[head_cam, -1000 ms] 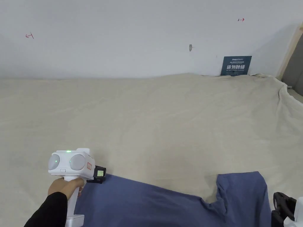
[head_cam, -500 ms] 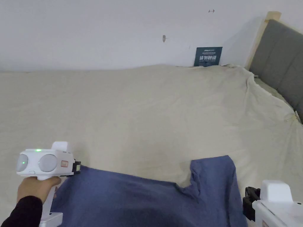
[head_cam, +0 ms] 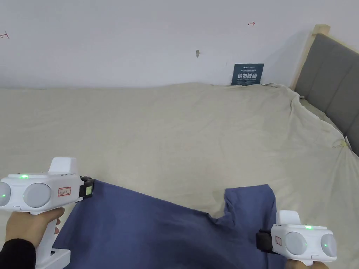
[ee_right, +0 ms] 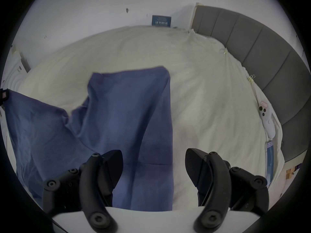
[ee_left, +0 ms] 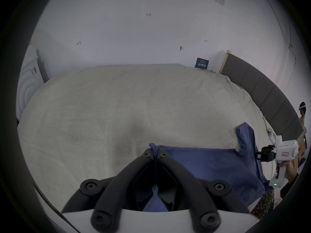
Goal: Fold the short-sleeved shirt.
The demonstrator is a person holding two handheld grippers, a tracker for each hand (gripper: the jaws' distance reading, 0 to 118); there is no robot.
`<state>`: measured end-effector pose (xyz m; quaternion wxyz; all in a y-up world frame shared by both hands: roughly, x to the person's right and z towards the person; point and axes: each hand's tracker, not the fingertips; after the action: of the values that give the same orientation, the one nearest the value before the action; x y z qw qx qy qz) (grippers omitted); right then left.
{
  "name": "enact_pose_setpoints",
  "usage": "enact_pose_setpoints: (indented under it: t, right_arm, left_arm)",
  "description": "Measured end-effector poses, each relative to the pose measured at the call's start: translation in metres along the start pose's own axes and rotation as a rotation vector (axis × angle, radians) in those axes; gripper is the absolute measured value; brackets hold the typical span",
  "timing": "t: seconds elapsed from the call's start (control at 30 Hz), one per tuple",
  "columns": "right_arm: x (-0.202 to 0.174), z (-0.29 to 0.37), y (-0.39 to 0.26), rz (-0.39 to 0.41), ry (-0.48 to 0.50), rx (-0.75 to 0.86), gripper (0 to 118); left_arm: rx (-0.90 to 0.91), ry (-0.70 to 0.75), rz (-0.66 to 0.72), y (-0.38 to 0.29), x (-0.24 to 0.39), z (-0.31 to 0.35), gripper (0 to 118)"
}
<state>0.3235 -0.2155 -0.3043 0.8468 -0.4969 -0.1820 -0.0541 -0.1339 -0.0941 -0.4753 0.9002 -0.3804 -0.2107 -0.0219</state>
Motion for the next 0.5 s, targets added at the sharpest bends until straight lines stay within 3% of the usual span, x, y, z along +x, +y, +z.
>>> enact_pose_setpoints:
  t: [0.07,0.13,0.17,0.23,0.27,0.4,0.5]
  right_arm:
    - [0.001,-0.013,0.000,-0.017,-0.005,-0.023,80]
    - [0.004,-0.014,-0.001,-0.058,0.018,-0.023,71]
    - [0.006,-0.010,-0.002,-0.089,0.033,-0.013,61]
    - [0.013,-0.007,-0.002,-0.097,0.069,0.013,20]
    - [0.013,-0.004,-0.003,-0.086,0.060,0.021,5]
    - [0.023,-0.005,-0.003,-0.064,0.090,0.055,4]
    - [0.017,0.022,-0.003,0.000,0.084,0.149,4]
  left_arm:
    - [-0.002,0.004,0.010,-0.001,-0.001,0.000,0]
    - [-0.003,0.006,0.016,-0.004,-0.002,0.001,0]
    - [-0.006,0.007,0.019,-0.004,-0.008,-0.002,0]
    - [-0.008,0.009,0.022,-0.007,-0.009,-0.001,0]
    - [-0.009,0.011,0.024,-0.008,-0.009,-0.001,0]
    - [-0.001,0.017,0.060,-0.012,-0.011,0.004,0]
    - [0.018,0.017,0.096,-0.014,-0.015,0.014,0]
